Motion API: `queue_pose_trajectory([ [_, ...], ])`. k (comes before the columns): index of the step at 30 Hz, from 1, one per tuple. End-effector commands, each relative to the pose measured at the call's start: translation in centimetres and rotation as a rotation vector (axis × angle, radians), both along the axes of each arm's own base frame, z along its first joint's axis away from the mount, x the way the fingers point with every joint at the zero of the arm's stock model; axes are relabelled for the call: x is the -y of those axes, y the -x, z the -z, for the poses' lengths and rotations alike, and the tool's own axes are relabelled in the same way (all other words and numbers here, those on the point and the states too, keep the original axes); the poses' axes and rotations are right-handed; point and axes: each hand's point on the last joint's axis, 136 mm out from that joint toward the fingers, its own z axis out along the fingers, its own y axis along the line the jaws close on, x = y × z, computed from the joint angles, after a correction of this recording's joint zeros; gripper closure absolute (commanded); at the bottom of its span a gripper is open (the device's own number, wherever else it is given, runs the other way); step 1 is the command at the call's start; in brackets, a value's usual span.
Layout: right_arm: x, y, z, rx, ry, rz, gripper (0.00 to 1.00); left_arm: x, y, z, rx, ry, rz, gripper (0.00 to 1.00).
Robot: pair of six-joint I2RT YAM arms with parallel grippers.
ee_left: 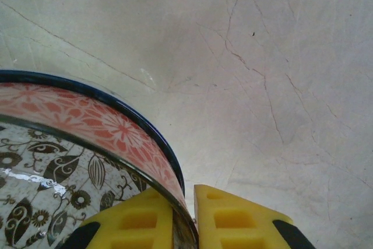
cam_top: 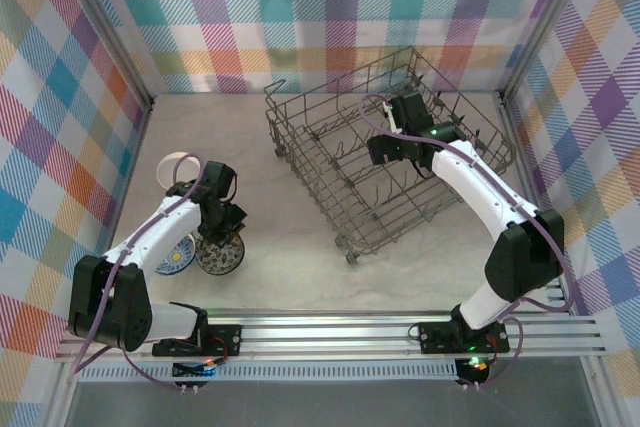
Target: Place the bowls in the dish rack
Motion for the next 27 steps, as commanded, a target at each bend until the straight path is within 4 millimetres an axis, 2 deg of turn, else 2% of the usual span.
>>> queue_pose_trajectory([
  [1, -0.5, -0.3, 0.4, 0.007, -0.006, -0.017, 0.01, -0.3, -0.5, -1.0, 0.035, 0.003, 0.001, 0.90],
  [9, -1.0, -0.6, -0.2, 0.020, -0.023, -0.033, 0.01, -0.7, -0.4, -3.3, 0.075, -0.018, 0.018, 0.99],
  [14, -1.5, -0.8, -1.4, 0.040, -0.051, -0.053, 0.01, -1.0, -1.4, -6.6, 0.161, -0.030, 0.012, 1.00],
  [20, -2.7, -1.1, -3.7, 0.068, -0.109, -0.089, 0.01, -0.7, -4.1, -12.7, 0.321, -0.030, 0.019, 1.00],
  [25, -4.2, -0.7, -6.7, 0.101, -0.197, -0.147, 0.00, 0.2, -7.5, -19.5, 0.522, -0.034, 0.017, 1.00],
  [27, -5.2, -0.2, -8.2, 0.126, -0.235, -0.196, 0.03, 1.1, -8.9, -22.4, 0.608, -0.047, 0.016, 1.00],
])
